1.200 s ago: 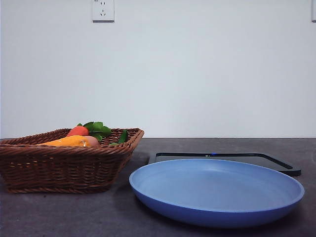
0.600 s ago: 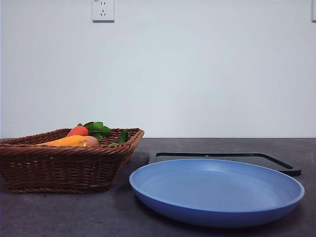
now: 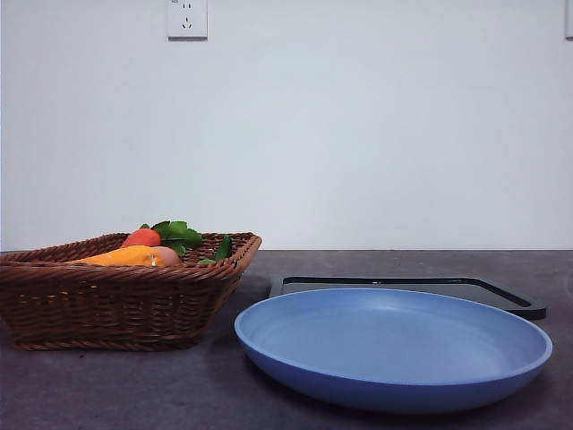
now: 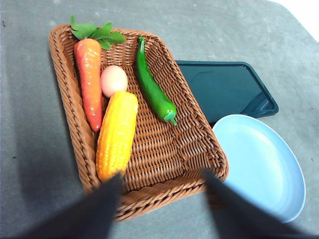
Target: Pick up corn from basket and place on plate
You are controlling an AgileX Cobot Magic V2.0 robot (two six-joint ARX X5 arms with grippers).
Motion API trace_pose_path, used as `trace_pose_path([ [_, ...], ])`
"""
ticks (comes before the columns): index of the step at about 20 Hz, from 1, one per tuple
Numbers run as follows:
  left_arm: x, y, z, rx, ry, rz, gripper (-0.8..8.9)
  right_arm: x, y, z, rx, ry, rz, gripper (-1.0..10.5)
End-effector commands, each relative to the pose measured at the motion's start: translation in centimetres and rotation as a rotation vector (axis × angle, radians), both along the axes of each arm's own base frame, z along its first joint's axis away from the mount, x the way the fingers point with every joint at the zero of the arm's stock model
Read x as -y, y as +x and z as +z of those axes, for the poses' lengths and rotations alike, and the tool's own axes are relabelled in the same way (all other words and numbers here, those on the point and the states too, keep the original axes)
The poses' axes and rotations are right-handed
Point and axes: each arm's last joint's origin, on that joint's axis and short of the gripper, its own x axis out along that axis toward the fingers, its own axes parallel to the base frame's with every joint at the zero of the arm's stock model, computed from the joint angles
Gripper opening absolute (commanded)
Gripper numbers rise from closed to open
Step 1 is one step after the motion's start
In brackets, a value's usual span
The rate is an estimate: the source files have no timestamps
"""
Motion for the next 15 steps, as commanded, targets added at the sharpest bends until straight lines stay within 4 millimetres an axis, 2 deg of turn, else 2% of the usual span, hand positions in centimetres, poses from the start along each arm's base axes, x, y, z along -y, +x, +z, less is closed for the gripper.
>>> trace_pose_path([
  [1, 0.0, 0.2, 0.6, 0.032, 0.009, -0.013, 3.78, 0.0, 0.4, 0.5, 0.001, 0.006, -0.028, 2.9],
  [5, 0.0, 0.2, 0.5, 0.029, 0.008, -0.013, 3.78, 0.0, 1.8, -0.3, -0.081, 0.025, -0.038, 2.9],
  [8, 0.0, 0.2, 0.5, 0.029, 0.008, -0.013, 3.78, -0.5, 3.6, -1.4, -0.190, 0.053, -0.027, 2.9],
  [15, 0.0, 0.2, 0.5, 0.028, 0.006, -0.012, 3.78, -2.3, 8.4, -5.8, -0.449, 0.019, 0.044, 2.9],
])
